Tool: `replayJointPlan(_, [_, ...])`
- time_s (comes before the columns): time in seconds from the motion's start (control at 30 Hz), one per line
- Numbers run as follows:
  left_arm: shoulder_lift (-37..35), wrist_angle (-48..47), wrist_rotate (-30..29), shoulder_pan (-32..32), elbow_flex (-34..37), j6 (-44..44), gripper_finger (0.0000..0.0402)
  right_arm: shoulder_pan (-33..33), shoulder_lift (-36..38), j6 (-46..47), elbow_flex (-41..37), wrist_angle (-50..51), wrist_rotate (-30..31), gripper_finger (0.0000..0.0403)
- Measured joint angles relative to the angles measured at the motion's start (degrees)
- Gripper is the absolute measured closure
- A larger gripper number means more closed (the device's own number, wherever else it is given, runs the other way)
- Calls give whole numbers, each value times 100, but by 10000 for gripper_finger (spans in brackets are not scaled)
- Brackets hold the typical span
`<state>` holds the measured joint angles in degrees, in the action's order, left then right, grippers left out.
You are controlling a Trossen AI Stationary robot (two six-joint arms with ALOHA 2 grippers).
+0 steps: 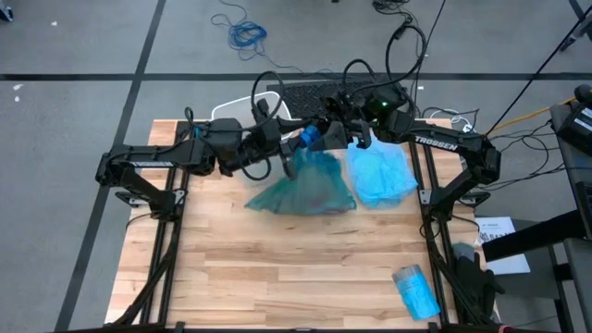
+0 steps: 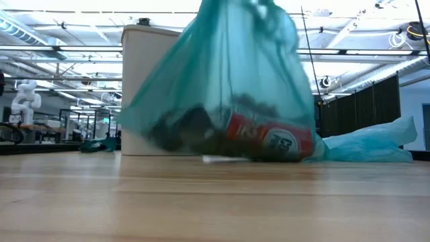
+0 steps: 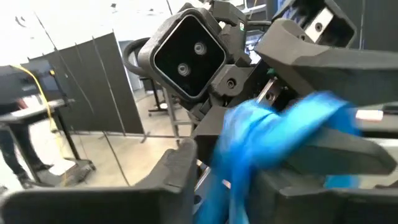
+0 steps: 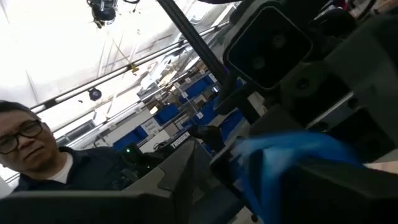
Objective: Place trash/remove bag and relplace
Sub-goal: Close the blue trash bag
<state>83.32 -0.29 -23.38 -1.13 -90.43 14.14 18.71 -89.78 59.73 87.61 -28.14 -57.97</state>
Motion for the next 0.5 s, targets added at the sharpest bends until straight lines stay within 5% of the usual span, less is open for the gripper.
replayJointPlan(0.13, [1,2,61,-2,1,241,388,28,7,-145,0,139,-26,275])
replayJointPlan(0.5, [-111,43,-126,4,12,289,401,309,11,-587,7,617,-213,274])
